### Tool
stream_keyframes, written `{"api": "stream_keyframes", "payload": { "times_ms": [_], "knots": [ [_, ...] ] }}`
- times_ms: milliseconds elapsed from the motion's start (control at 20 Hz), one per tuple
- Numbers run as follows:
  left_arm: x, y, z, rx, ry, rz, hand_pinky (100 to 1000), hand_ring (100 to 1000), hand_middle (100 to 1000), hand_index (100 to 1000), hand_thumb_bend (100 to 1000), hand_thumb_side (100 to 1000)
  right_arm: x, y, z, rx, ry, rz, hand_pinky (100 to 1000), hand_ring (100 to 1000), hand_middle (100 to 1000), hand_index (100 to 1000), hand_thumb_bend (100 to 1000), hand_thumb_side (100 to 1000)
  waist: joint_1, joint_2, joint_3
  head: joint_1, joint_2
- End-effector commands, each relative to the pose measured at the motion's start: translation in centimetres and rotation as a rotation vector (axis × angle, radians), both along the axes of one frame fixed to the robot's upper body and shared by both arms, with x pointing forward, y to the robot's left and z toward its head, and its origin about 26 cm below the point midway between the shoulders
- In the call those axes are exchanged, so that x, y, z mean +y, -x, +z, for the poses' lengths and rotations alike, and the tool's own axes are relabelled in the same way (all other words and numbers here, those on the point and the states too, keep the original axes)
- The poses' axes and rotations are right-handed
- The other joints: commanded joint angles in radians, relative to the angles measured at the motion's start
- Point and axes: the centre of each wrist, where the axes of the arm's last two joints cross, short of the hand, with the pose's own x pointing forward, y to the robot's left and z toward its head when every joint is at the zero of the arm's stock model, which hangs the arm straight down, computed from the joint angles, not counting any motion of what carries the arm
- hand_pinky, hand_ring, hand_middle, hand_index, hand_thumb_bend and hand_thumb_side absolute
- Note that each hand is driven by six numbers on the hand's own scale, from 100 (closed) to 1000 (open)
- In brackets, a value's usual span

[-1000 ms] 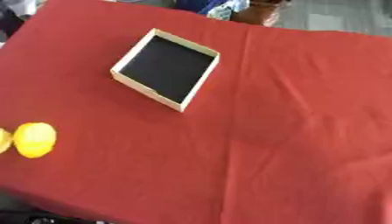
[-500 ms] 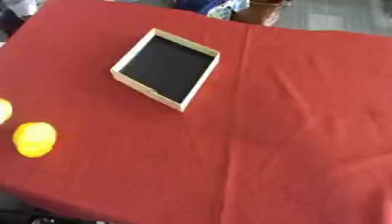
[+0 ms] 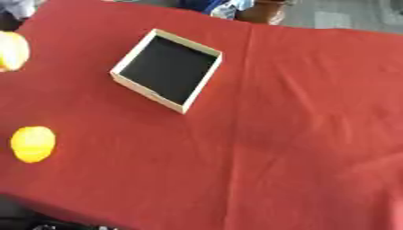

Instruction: Pick up objects on the table and place them in the box.

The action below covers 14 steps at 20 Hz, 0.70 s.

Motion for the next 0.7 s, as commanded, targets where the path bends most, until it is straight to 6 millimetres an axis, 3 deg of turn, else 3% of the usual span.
{"api": "stream_keyframes", "payload": {
  "times_ms": [50,350,700],
  "knots": [
    [-2.5,-1.1,1.8,-0.004,0.014,-0.098,620,480,432,561,100,100,0.1,0.3,1.1,-0.034,0.021,0.012,904,996,774,893,100,553,0.005,-0.023,-0.003,0.015,0.008],
    [-9.1,-5.4,2.7,0.066,0.033,-0.277,626,483,433,567,100,100,0.5,0.1,1.5,-0.054,0.019,0.036,904,990,775,892,100,550,-0.007,-0.031,-0.015,0.028,0.006],
    [-13.0,-10.5,0.9,0.216,0.028,-0.324,642,489,435,575,100,100,1.0,-0.1,1.7,-0.063,0.005,0.063,905,993,775,893,100,552,-0.015,-0.021,-0.036,0.05,-0.002]
  ]
}}
